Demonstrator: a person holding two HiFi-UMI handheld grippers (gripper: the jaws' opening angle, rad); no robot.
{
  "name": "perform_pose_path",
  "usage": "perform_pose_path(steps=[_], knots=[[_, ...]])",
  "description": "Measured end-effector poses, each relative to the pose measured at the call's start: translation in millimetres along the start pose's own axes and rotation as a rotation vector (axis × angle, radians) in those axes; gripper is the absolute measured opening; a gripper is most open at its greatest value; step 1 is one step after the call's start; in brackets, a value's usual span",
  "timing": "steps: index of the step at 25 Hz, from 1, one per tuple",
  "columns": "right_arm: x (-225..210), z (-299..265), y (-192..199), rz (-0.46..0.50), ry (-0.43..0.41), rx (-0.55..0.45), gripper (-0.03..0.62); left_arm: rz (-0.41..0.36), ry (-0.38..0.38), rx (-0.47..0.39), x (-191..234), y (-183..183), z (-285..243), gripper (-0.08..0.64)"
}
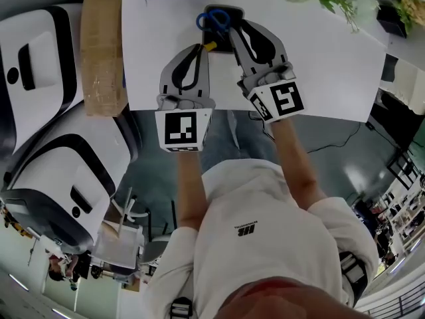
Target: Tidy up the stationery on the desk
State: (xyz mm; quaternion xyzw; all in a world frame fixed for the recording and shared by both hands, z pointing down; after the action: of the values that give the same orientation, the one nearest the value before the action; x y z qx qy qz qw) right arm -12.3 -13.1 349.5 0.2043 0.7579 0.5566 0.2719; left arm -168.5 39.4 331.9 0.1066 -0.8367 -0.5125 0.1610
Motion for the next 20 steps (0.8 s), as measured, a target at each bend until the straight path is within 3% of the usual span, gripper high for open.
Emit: perform_pose_path(steps=[3, 20], knots=[[0, 12, -5, 0.019, 0.001, 0.022, 0.028, -0.011, 0.001, -0.01, -3, -6, 2, 0.0], [14, 63, -30, 0.048, 0.003, 0.12, 0.02, -0.06, 0.035, -0.028, -21, -31, 25, 0.0]])
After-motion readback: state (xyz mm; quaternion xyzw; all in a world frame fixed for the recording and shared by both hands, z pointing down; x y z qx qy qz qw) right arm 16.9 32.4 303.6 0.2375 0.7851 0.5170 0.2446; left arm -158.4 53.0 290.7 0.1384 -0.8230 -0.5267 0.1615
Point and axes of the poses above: the fingertips, and each gripper's own axes: z backward along the fingers, x to its left, y out of its underside, the point moved 9 cm from there along z, backward along the fingers, and after that the axes turned 1 degree about x, right-handed, at the moved point
